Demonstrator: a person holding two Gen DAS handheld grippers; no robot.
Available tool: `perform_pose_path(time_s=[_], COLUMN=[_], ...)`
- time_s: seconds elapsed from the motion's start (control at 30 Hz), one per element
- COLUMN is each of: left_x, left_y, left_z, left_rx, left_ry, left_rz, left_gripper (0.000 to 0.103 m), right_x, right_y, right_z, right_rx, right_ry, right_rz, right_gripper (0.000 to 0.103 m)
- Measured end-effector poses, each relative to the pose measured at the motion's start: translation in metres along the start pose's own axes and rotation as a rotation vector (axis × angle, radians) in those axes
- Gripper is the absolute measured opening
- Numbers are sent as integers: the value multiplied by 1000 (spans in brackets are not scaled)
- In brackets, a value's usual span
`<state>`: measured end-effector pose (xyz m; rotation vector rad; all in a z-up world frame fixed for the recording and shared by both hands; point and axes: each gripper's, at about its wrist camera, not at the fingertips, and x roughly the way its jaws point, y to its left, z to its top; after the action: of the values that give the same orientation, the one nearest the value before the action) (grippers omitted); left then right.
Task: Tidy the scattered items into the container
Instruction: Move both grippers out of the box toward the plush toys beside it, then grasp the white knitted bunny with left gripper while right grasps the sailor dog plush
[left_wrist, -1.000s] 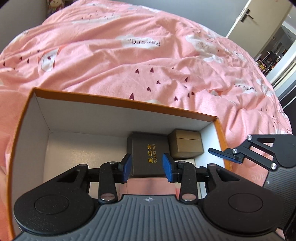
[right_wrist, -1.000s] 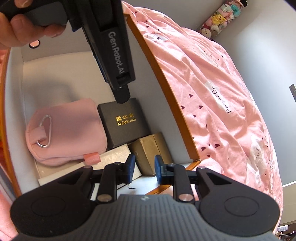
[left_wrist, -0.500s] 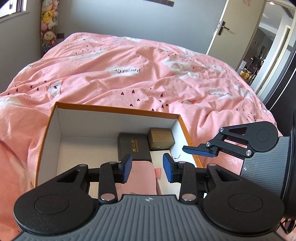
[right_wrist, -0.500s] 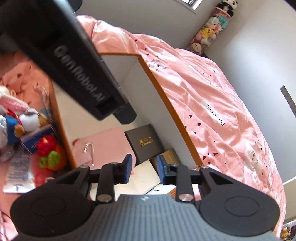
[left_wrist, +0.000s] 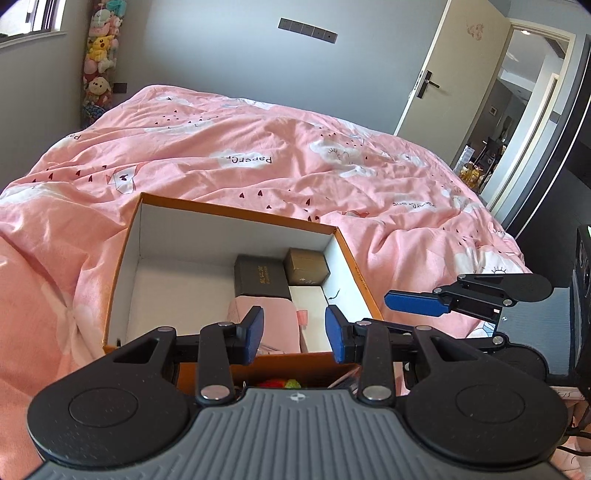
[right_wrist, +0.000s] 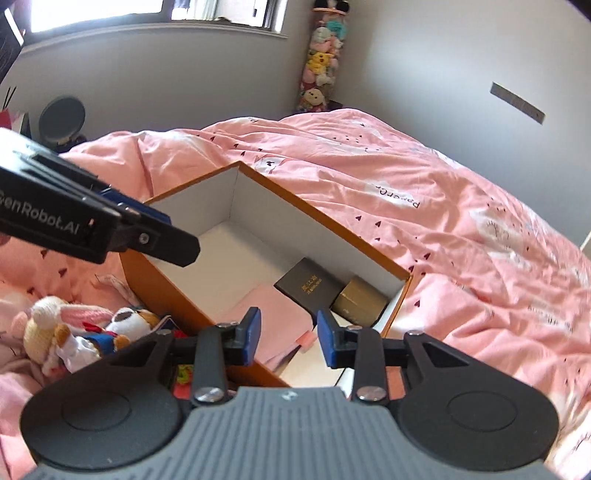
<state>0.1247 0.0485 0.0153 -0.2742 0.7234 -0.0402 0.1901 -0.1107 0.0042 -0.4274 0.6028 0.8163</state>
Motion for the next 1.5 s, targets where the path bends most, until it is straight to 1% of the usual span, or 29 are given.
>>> perform_pose_path(time_s=[0.17, 0.3, 0.43, 0.6, 0.73, 0.83, 0.87, 0.97, 1.13, 1.2, 1.37, 1.5], left_x=[-14, -22, -28, -38, -45, -48, -49, -49, -45, -46, -51, -44], left_y=[5, 9, 13, 22, 34, 38, 38, 37, 33, 35, 52, 63], left_z=[-13, -22, -32, -45, -55, -62, -64, -73, -83, -84, -75, -75], left_rx=[15, 15, 16, 15, 8, 27, 38, 69, 101, 102, 63, 73], left_ry=[2, 8, 14, 17, 48, 77, 88, 127, 176, 180, 182, 245], left_rz=[4, 4, 6, 29, 31, 34, 36, 42, 58, 78, 142, 193], left_gripper=[41, 41, 41, 41, 41, 41, 41, 47, 51, 54, 54, 54], right_x=[-11, -11, -10, -9, -6, -1, 0, 5, 8, 7, 13, 25], right_y=[6, 10, 19, 21, 21, 22, 22, 26, 36, 40, 48, 51], right_z=[-14, -27, -38, -49, -54, -59, -61, -65, -64, -62, -51, -36], right_rx=[147, 233, 266, 315, 340, 363, 369, 370, 335, 317, 263, 264], right_ry=[9, 39, 57, 69, 91, 114, 123, 149, 163, 157, 167, 185], right_rz=[12, 28, 34, 39, 24, 22, 25, 48, 84, 99, 146, 194], right_gripper=[39, 42, 44, 45, 45, 45, 45, 45, 45, 45, 44, 44])
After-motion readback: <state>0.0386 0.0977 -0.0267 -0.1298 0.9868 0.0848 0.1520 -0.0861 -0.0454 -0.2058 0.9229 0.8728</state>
